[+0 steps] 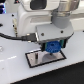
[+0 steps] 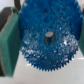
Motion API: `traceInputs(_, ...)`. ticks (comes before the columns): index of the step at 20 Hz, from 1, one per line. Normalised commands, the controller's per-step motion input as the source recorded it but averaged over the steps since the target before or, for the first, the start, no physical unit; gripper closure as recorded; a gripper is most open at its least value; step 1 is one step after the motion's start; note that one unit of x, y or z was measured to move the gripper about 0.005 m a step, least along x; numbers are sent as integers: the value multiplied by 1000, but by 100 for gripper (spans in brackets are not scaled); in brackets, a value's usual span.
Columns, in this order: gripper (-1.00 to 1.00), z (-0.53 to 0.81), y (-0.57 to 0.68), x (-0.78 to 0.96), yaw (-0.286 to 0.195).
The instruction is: Insert the blue gear onto the right peg, followed by the red gear
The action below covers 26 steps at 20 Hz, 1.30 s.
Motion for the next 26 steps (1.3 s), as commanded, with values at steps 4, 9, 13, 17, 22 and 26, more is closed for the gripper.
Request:
traceInputs(4, 100, 257, -48, 313, 0)
traceInputs(9, 100, -18, -40, 281, 0)
traceInputs(13, 100, -109, -16, 165, 0)
traceInputs(17, 100, -111, -18, 147, 0)
traceInputs(22, 100, -304, -5, 152, 0)
traceInputs(26, 100, -221, -1, 160, 0)
